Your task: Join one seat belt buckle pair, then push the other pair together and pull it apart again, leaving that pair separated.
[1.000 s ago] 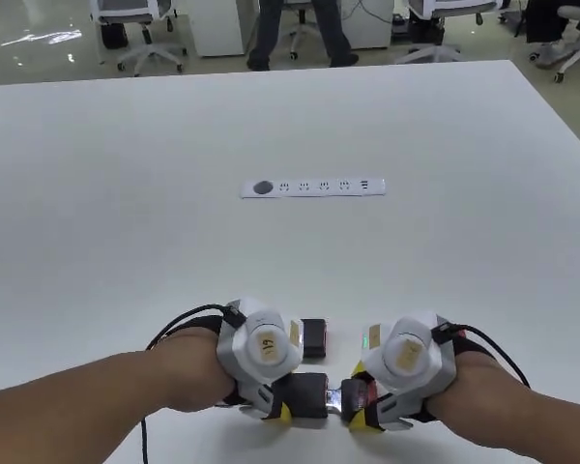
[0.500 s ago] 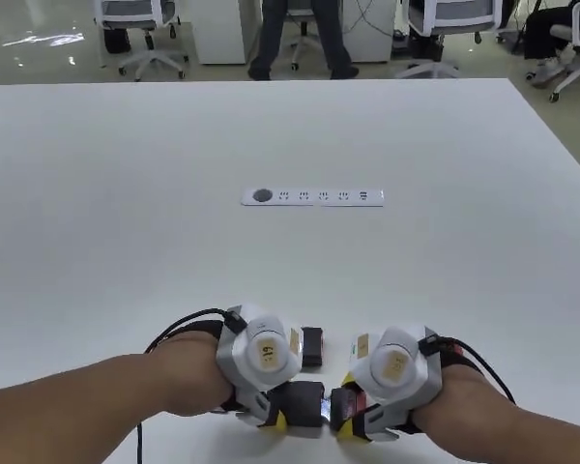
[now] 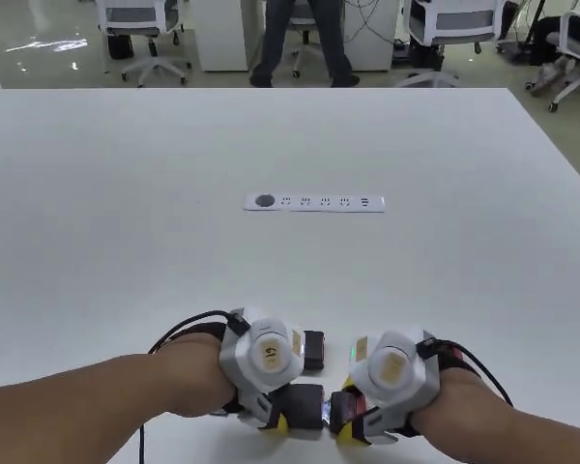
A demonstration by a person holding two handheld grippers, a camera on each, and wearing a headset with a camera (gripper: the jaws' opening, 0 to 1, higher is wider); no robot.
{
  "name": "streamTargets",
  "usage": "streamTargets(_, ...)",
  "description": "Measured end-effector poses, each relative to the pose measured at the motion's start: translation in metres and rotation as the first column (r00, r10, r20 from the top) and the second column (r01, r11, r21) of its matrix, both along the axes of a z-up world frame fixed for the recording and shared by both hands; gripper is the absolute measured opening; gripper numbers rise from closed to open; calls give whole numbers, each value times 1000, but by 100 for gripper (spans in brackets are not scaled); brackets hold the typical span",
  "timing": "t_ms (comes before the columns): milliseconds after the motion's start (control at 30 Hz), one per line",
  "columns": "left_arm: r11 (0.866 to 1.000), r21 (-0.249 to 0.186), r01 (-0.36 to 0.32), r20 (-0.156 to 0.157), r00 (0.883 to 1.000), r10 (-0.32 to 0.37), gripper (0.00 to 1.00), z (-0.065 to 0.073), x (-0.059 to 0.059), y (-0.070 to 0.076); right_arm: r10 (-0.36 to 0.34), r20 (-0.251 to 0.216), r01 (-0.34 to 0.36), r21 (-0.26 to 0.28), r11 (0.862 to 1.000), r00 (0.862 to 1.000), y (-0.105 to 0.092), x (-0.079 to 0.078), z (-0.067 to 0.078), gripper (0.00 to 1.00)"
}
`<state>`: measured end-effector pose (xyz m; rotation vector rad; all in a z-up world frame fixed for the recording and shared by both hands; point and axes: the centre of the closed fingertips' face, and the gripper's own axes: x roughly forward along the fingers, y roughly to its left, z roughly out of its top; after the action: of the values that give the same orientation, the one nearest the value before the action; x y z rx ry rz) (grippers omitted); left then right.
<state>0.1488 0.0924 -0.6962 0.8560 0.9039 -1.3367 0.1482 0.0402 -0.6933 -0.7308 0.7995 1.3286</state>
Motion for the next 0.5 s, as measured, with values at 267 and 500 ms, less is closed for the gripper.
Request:
streamTargets(267, 1000, 15, 6, 4, 1000, -6, 32, 0, 0, 0, 22, 0, -22, -9, 1000, 1000, 0, -1, 0, 31)
streamTargets(500, 1000, 21, 12, -1, 1000, -12, 32, 0, 1, 0, 33, 1, -33, -8, 999, 999, -1, -1, -2, 31)
